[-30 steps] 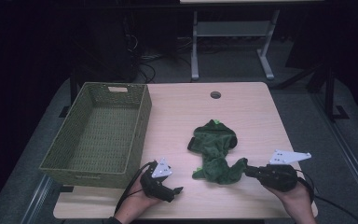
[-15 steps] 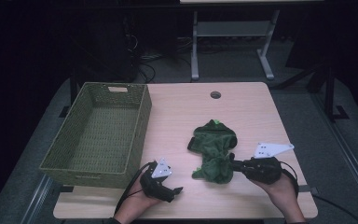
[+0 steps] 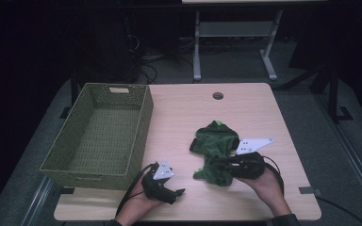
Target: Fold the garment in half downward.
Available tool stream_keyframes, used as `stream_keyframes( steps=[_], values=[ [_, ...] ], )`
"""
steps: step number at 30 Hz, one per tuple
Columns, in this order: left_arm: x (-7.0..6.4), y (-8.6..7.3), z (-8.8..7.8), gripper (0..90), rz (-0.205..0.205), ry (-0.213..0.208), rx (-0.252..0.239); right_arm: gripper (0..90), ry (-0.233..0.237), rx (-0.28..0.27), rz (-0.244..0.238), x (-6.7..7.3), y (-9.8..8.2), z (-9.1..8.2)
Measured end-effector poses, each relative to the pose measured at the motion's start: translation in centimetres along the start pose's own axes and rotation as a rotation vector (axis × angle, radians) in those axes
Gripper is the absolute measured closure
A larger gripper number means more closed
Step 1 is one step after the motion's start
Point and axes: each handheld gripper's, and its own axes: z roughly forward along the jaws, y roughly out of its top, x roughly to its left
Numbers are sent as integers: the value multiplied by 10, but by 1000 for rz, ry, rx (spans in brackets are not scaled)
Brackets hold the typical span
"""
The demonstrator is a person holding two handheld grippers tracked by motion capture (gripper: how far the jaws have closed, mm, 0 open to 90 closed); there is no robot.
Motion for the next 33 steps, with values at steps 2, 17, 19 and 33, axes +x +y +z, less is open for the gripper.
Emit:
stream_keyframes(
  steps=[2, 17, 19, 33],
  values=[
    [0, 0, 0, 125, 0, 0, 0, 803, -14, -17, 1, -2, 2, -4],
    [0, 0, 0, 125, 7, 1, 4, 899, -50, 144, 94, -22, -11, 34],
    [0, 0, 0, 125, 6, 1, 3, 899, -40, 176, 95, -20, -13, 41],
    [0, 0, 0, 125, 2, 1, 3, 900, -61, 236, 122, -21, -29, 51]
  ],
)
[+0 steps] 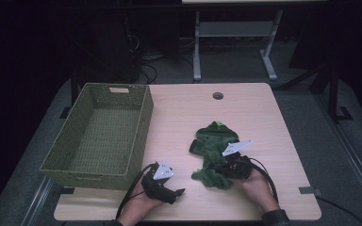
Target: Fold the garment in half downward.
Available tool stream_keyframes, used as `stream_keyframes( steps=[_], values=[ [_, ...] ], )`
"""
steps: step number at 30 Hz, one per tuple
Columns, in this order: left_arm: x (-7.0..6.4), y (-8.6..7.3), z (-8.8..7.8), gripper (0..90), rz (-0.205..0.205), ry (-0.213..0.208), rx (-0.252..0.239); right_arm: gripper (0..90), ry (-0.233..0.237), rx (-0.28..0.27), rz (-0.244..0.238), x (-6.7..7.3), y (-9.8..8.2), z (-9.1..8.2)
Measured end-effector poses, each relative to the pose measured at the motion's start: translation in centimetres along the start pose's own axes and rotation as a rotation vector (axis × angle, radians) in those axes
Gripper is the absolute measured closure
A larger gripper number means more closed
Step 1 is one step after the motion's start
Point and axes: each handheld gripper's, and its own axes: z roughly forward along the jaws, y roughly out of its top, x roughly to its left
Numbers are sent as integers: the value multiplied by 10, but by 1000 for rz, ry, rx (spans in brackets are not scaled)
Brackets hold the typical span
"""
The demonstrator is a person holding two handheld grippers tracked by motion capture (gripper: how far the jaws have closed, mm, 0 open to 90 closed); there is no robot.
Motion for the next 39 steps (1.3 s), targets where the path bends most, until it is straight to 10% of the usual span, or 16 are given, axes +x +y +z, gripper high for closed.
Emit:
stream_keyframes(
  steps=[15, 39],
  values=[
    [1, 10, 2, 138, -9, -37, 29, 745, -17, -101, -6, 3, 8, -31],
    [49, 89, 12, 351, 1, -25, -71, 599, -91, -150, 80, -46, 21, -54]
  ],
)
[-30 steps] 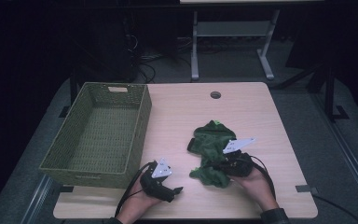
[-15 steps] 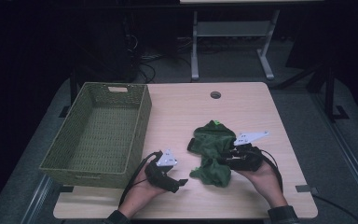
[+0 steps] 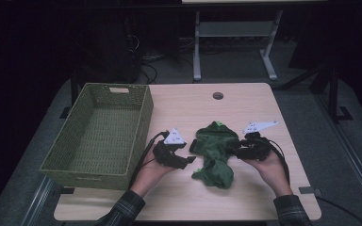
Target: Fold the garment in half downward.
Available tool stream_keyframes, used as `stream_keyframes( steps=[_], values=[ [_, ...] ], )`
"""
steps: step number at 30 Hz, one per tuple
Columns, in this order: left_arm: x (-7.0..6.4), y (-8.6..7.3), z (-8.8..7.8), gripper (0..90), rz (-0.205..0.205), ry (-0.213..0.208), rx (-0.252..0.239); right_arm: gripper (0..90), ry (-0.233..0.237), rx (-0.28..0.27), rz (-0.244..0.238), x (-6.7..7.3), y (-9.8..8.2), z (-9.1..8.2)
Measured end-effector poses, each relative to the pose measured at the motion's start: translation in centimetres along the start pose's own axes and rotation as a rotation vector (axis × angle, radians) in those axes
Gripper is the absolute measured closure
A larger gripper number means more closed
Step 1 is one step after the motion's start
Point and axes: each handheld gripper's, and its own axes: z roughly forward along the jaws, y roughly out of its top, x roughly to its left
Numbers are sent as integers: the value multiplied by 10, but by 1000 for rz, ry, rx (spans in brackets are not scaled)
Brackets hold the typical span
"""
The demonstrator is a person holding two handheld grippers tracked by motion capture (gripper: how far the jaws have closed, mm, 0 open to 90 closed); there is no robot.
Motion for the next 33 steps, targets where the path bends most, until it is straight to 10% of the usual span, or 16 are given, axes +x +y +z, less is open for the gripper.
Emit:
stream_keyframes(
  steps=[20, 33],
  values=[
    [62, 37, 56, 537, -45, 31, 40, 636, -155, 11, 101, -67, 14, 19],
    [73, 45, 94, 534, -25, 0, 102, 647, -143, 93, 87, -81, 10, 50]
  ],
)
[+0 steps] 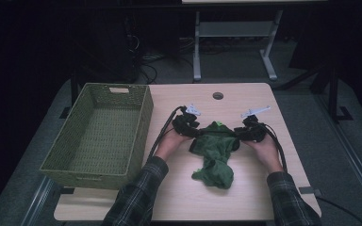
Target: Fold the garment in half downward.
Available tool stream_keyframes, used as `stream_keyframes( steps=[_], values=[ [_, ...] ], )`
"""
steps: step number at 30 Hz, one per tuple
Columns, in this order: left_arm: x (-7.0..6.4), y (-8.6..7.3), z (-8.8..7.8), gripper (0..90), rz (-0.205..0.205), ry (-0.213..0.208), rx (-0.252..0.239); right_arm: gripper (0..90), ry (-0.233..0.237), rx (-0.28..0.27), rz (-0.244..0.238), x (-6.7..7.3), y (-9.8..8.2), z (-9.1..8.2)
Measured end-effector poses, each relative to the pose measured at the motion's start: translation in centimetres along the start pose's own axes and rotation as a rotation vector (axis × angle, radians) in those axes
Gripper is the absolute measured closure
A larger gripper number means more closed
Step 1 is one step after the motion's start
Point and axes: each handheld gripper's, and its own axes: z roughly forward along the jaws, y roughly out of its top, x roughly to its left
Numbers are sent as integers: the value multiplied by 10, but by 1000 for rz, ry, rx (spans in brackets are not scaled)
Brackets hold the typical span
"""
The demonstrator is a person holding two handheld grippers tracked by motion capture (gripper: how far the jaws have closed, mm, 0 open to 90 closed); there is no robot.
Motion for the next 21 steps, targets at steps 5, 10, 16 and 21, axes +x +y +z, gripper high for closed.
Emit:
stream_keyframes(
  steps=[5, 10, 16, 21],
  values=[
    [2, 0, 11, 554, 14, -2, 41, 693, -5, 16, 0, 1, 0, 6],
    [3, 1, 16, 681, 10, -24, 54, 807, 7, 25, 8, -1, -2, 8],
    [0, 3, 18, 867, 29, -23, 81, 872, 12, 28, 17, 3, 1, 9],
    [-2, 10, 8, 871, 35, -16, 47, 873, 3, 16, 18, 4, 3, 2]
  ],
)
